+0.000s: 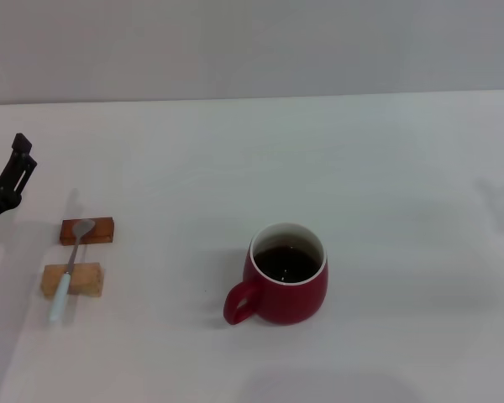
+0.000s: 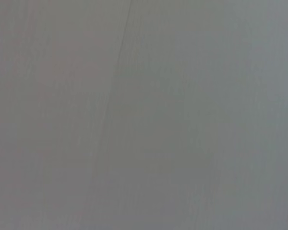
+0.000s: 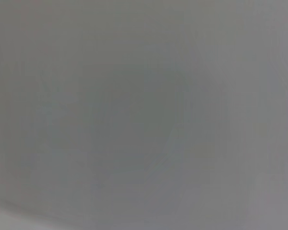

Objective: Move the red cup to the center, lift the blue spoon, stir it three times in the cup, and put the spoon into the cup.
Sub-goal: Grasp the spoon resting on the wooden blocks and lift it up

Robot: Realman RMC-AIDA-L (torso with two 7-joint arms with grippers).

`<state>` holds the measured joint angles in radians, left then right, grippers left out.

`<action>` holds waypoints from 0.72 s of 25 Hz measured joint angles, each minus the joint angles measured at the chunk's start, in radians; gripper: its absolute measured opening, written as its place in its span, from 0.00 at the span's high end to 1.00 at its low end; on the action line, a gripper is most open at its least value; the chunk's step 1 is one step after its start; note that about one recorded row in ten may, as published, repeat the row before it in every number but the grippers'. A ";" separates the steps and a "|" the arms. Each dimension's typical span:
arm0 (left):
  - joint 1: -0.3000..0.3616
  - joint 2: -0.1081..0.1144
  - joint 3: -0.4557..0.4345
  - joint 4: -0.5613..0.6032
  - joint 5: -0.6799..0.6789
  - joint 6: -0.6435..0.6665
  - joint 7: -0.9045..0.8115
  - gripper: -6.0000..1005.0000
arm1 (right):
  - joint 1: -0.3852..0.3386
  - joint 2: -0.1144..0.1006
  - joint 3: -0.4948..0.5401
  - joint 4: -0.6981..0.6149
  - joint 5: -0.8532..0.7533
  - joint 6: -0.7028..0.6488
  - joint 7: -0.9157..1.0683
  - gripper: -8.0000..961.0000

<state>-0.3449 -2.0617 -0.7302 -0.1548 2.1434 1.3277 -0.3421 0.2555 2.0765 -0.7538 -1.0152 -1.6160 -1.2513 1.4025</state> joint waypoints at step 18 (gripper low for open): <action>-0.119 0.049 0.014 0.012 0.004 -0.039 -0.056 0.14 | 0.001 -0.001 0.027 0.717 0.920 -0.266 -1.016 0.99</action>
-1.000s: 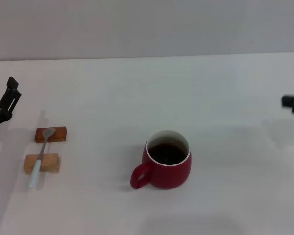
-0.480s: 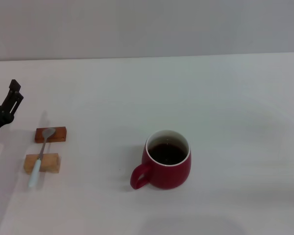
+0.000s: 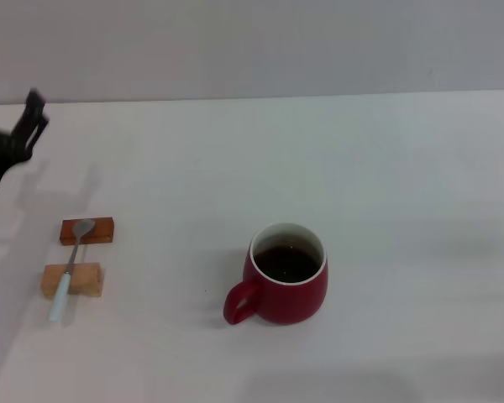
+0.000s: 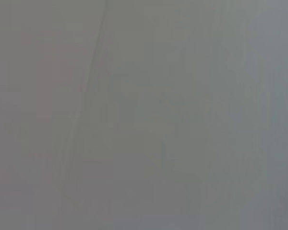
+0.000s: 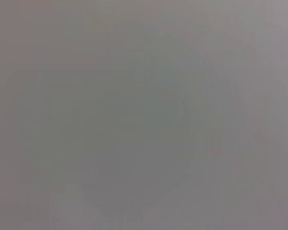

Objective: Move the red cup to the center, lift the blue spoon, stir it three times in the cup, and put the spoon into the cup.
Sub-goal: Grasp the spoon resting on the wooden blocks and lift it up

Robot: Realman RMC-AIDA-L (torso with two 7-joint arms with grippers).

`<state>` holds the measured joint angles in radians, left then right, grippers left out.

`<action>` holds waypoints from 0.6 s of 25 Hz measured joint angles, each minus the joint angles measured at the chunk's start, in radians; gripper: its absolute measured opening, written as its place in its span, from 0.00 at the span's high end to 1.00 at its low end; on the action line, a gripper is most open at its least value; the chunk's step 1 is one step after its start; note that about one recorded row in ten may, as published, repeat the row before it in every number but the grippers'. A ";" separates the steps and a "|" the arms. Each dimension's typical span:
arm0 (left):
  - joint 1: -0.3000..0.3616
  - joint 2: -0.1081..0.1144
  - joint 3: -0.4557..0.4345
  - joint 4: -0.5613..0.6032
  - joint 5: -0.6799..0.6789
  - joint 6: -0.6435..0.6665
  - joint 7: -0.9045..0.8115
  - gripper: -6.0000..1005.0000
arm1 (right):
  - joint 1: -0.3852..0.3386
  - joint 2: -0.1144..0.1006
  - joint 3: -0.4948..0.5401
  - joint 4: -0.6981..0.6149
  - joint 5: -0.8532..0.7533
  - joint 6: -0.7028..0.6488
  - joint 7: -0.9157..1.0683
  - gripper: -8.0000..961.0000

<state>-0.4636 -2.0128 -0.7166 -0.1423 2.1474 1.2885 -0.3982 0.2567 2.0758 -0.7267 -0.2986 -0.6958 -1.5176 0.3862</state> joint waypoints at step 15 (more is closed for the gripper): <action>-0.337 0.080 0.512 0.588 0.133 -0.024 -0.988 0.14 | 0.024 -0.004 -0.007 0.077 -0.003 0.070 -0.077 0.99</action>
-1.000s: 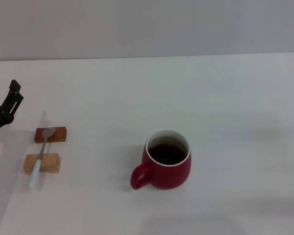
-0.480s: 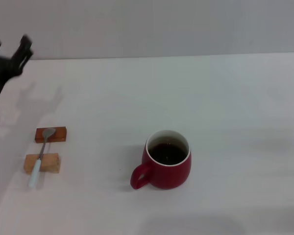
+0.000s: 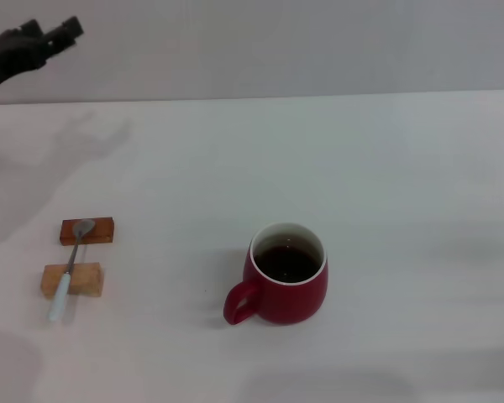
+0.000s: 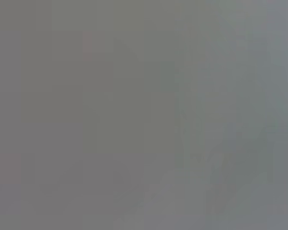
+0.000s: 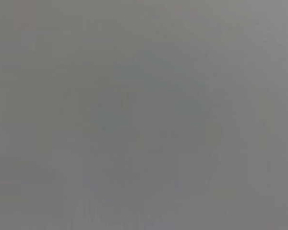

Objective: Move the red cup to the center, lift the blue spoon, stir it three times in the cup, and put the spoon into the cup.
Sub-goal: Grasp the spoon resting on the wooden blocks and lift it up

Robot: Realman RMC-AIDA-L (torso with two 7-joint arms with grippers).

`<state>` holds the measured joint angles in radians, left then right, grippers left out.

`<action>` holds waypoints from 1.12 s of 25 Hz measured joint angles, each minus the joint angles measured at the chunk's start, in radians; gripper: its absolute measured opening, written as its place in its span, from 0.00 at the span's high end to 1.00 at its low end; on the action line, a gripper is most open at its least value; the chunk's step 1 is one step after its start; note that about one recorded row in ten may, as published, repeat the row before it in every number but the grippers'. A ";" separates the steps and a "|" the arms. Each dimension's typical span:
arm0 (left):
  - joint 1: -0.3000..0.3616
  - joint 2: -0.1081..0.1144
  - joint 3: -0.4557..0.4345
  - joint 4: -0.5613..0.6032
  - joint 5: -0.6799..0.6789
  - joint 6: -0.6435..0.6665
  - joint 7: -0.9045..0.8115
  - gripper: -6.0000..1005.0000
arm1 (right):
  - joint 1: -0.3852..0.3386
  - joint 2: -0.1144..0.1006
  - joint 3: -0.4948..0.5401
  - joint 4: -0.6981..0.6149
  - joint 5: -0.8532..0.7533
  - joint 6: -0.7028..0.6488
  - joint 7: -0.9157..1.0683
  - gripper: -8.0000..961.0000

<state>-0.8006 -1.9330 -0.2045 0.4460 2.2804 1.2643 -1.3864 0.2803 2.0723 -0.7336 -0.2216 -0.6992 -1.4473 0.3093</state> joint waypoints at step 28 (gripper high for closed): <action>0.262 -0.033 0.904 0.628 0.221 0.296 -0.725 0.14 | 0.081 0.004 -0.008 0.060 0.000 0.099 -0.056 0.99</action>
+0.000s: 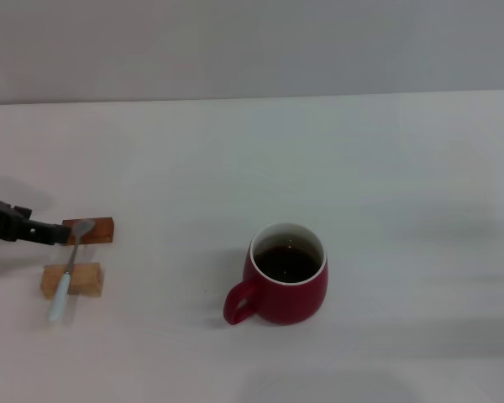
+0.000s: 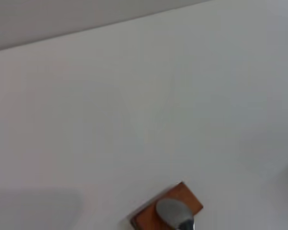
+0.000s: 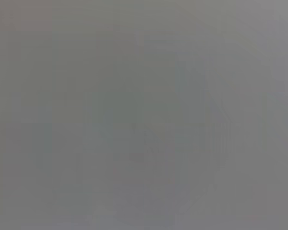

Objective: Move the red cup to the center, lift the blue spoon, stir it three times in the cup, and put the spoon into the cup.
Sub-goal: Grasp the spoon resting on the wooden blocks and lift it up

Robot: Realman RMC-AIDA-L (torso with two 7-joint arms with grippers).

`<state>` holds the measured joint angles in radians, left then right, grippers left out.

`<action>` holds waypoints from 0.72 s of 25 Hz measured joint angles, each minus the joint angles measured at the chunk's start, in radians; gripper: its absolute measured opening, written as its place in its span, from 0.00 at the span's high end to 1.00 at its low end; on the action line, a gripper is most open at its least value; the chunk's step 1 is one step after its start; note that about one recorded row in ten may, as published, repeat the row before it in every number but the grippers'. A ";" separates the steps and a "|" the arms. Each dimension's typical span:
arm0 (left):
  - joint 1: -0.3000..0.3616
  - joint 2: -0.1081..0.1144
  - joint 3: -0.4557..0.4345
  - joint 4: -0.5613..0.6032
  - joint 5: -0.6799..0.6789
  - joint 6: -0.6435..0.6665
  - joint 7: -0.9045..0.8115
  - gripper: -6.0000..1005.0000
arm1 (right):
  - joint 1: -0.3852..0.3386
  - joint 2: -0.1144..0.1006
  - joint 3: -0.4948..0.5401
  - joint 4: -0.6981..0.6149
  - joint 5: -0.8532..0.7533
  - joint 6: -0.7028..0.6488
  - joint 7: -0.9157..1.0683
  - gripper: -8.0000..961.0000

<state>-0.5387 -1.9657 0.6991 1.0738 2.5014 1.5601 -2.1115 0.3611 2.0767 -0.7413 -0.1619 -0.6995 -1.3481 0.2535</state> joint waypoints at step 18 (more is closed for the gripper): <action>0.018 0.021 -0.053 0.140 0.026 0.135 -0.200 0.14 | 0.014 0.000 0.003 0.035 0.000 0.000 -0.002 0.99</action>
<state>-0.5208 -1.9450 0.6460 1.2133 2.5277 1.6956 -2.3114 0.3747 2.0770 -0.7384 -0.1266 -0.6998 -1.3477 0.2514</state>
